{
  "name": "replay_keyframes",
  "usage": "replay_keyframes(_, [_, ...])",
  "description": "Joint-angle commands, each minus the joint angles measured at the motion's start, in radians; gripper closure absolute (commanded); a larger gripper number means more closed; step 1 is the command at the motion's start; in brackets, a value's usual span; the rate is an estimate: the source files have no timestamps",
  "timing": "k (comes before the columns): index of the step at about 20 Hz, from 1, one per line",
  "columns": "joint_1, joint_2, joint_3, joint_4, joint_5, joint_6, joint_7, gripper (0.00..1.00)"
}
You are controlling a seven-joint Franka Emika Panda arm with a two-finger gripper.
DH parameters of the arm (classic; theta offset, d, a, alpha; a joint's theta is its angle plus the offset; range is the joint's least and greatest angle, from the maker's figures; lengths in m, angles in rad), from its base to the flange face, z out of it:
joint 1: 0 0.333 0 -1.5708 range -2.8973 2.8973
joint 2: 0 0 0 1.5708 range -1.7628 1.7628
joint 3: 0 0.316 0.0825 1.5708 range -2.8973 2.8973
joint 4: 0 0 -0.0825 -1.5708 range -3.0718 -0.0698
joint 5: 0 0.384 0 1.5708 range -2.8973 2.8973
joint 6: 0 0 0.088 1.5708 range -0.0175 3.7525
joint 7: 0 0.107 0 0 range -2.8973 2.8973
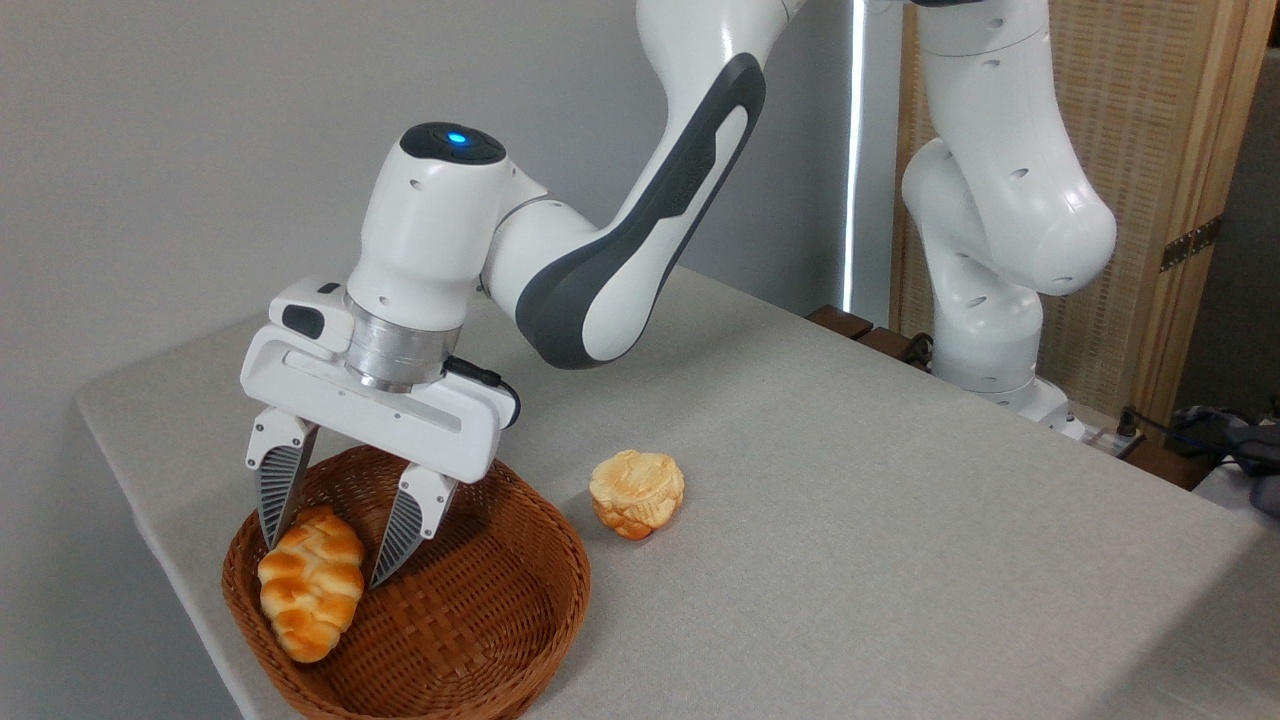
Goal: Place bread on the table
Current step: 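Lower the open gripper over the braided bread roll in the basket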
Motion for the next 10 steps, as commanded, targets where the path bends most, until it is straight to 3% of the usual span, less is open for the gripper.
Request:
replay_keyframes(1, [-0.002, 0.015, -0.002, 0.005, -0.010, 0.020, -0.008, 0.00])
replay_keyframes(4, [-0.002, 0.015, -0.002, 0.013, -0.002, 0.020, -0.002, 0.05])
replay_keyframes(8, [-0.001, 0.013, -0.002, 0.018, -0.002, 0.021, 0.000, 0.50])
replay_keyframes(10, [-0.001, 0.015, -0.002, 0.018, -0.002, 0.021, 0.000, 0.60])
